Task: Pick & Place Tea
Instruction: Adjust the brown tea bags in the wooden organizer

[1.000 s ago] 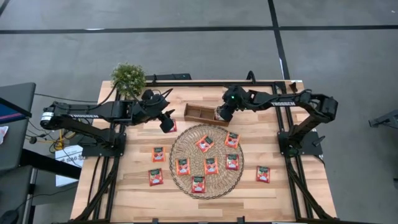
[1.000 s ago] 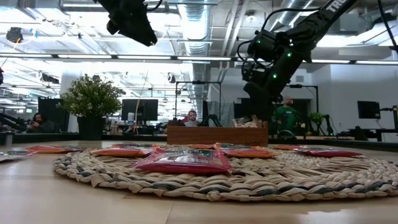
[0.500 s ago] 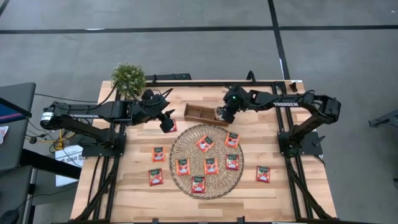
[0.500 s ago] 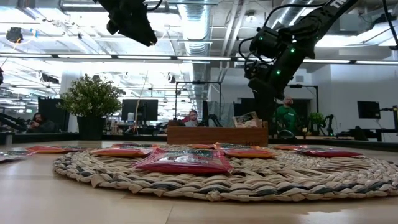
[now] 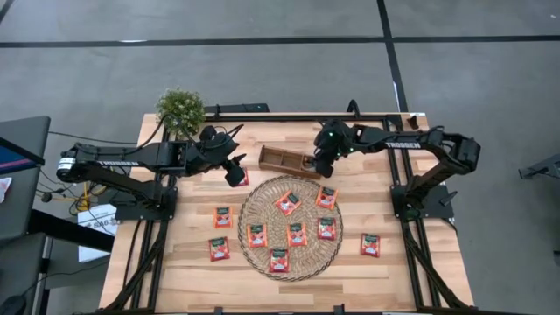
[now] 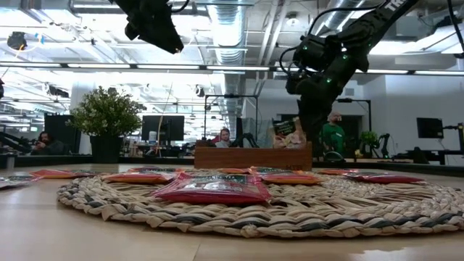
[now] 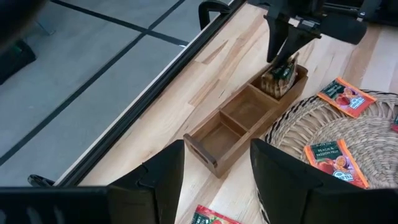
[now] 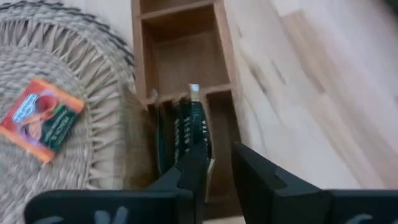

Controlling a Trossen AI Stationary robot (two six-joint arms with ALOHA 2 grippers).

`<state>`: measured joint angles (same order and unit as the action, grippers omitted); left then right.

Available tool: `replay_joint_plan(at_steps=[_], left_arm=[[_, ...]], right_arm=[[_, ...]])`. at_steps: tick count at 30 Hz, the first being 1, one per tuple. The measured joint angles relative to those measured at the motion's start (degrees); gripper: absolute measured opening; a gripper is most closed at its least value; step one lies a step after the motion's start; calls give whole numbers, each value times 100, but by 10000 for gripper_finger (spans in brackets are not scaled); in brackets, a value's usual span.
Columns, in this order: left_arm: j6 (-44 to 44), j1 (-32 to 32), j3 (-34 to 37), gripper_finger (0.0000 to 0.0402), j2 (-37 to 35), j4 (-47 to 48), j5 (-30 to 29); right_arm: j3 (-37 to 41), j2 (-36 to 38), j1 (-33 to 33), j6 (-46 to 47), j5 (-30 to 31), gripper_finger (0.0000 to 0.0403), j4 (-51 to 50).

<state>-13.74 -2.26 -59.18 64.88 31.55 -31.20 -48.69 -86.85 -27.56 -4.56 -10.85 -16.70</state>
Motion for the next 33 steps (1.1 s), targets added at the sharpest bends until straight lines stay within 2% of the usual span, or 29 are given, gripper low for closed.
replay_joint_plan(at_steps=[10,21,25,33], left_arm=[[94,0,0,177,0,0,0],[94,0,2,177,0,-9,-2],[101,0,2,177,0,-70,-2],[254,0,2,177,0,-306,-2]], right_arm=[[1,148,-421,23,-503,67,-156],[1,1204,-522,-182,-429,67,-146],[1,1346,-340,-153,-683,67,-267],[1,1167,197,-337,-546,67,-598]])
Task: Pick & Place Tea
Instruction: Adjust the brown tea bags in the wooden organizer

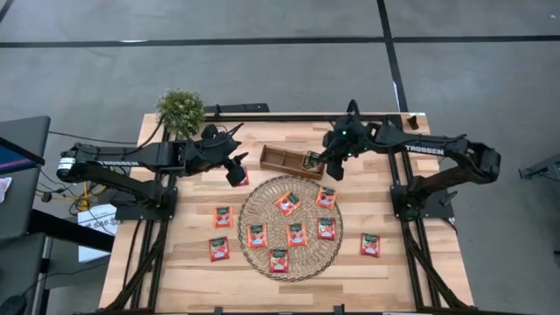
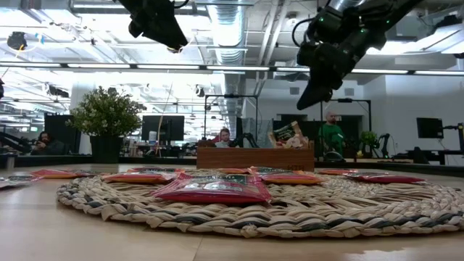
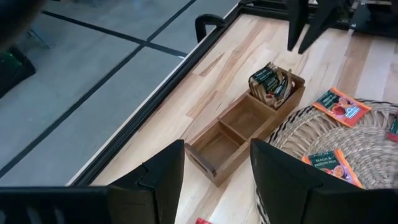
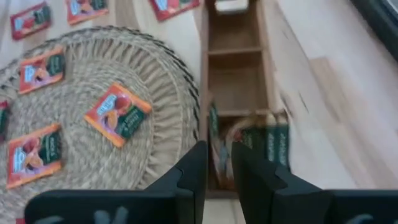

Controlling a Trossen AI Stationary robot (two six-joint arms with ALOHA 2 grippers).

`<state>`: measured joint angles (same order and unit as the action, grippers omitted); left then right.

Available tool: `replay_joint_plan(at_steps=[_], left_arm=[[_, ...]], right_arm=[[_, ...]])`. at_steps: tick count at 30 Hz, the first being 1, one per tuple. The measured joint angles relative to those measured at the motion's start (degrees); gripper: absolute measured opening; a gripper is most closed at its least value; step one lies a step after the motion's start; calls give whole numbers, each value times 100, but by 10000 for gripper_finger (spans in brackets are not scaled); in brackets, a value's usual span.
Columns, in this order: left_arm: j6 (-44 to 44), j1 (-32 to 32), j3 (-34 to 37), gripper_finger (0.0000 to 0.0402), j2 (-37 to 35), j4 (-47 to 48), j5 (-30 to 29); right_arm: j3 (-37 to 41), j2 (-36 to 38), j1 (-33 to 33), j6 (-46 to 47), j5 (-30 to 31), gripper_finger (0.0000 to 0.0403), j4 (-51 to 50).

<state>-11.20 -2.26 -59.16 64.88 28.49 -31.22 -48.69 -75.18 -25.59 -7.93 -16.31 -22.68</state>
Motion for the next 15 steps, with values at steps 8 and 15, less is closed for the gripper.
replay_joint_plan(at_steps=[8,15], left_arm=[[-2,0,0,177,0,0,0],[-2,0,0,177,0,2,1]], right_arm=[[-71,-415,110,-4,15,87,-51],[-275,-482,137,-15,383,145,-54]])
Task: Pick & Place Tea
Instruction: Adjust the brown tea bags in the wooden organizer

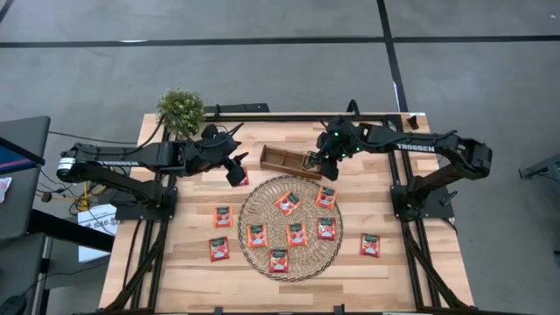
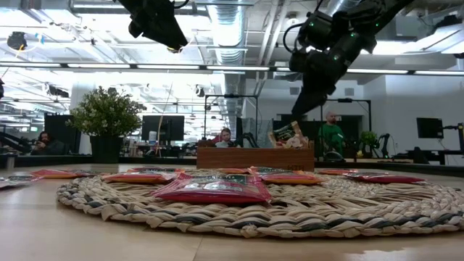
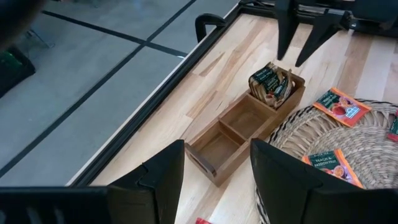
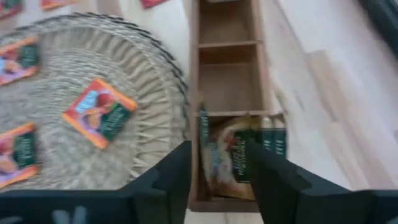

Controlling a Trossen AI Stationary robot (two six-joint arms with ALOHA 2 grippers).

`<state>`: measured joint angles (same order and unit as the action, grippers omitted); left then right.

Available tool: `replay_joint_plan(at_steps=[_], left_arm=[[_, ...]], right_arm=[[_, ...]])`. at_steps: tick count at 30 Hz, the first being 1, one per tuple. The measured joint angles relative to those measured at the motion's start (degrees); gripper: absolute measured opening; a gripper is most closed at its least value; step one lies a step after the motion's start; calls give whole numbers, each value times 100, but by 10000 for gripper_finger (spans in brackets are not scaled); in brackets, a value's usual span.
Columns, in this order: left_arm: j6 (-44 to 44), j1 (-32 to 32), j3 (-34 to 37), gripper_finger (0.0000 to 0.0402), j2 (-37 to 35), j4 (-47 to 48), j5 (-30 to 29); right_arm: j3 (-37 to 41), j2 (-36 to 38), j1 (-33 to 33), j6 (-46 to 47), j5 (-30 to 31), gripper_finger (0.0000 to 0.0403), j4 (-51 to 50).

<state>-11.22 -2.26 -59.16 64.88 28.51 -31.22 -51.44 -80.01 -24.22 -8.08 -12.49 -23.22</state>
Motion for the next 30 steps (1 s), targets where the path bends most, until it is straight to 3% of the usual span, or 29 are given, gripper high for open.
replay_joint_plan(at_steps=[8,21,30], left_arm=[[1,0,0,177,0,-2,1],[2,0,0,177,0,-56,0],[-2,0,0,177,0,-84,0]], right_arm=[[-4,-76,292,-119,216,165,-163],[-4,-186,423,-146,386,134,-131],[-4,-186,471,-148,445,81,76]])
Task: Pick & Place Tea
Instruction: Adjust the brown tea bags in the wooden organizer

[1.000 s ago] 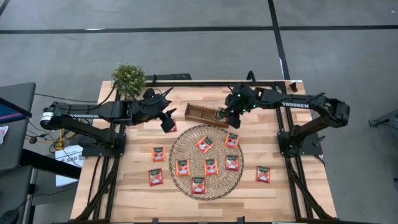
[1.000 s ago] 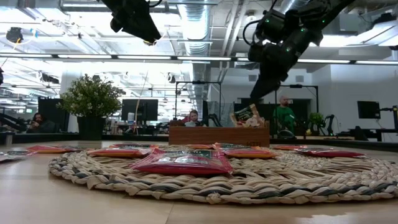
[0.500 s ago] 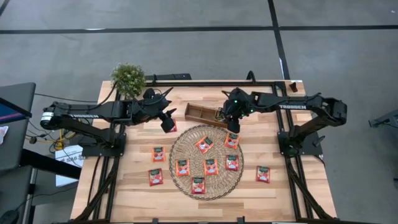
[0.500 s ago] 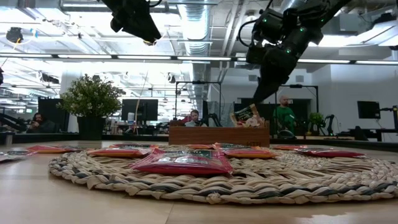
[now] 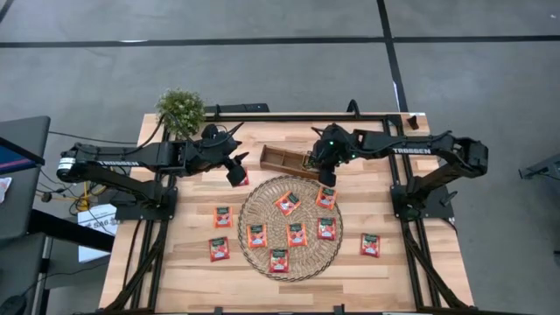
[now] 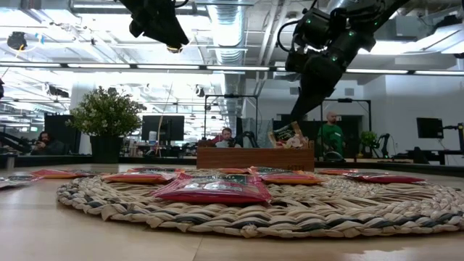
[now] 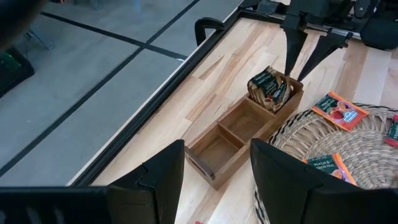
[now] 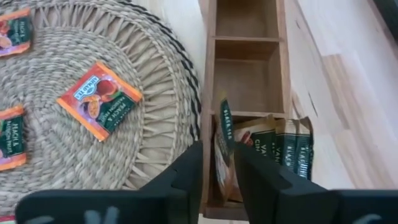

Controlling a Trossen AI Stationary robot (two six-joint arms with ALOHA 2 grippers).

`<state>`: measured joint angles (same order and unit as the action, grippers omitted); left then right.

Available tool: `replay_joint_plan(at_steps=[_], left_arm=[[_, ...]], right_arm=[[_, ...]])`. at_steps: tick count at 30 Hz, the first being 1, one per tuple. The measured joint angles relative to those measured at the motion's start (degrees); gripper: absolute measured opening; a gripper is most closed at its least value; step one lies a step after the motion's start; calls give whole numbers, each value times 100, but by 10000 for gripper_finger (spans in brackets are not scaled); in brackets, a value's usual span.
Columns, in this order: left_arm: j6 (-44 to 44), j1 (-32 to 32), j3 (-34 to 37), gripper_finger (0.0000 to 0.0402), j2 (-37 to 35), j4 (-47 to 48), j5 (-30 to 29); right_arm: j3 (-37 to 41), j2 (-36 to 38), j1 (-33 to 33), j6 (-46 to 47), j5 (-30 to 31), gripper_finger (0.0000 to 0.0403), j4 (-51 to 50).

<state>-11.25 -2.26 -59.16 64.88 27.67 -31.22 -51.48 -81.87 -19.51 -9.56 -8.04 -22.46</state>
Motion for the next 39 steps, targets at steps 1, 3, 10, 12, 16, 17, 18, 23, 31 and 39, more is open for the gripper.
replay_joint_plan(at_steps=[1,3,10,12,16,17,18,23,31,39], left_arm=[[0,0,0,177,0,1,2],[0,0,0,177,0,-1,0],[2,0,0,177,0,1,1],[2,0,0,177,0,-1,0],[3,0,0,177,0,1,0],[4,0,0,177,0,1,0],[2,0,0,177,0,1,0],[4,0,0,177,0,1,1],[4,0,0,177,0,-1,0],[7,-2,0,177,0,-1,0]], right_arm=[[0,0,0,-1,12,76,1],[0,0,0,-2,55,67,0],[0,0,0,-11,57,55,-57],[0,0,0,-10,57,55,-99],[0,0,0,-11,57,55,-147],[0,0,0,-9,57,55,-153],[0,2,0,-9,57,55,-153],[0,2,0,-9,78,48,-155],[1,2,0,-81,226,6,-157],[2,2,0,-99,244,2,-157]])
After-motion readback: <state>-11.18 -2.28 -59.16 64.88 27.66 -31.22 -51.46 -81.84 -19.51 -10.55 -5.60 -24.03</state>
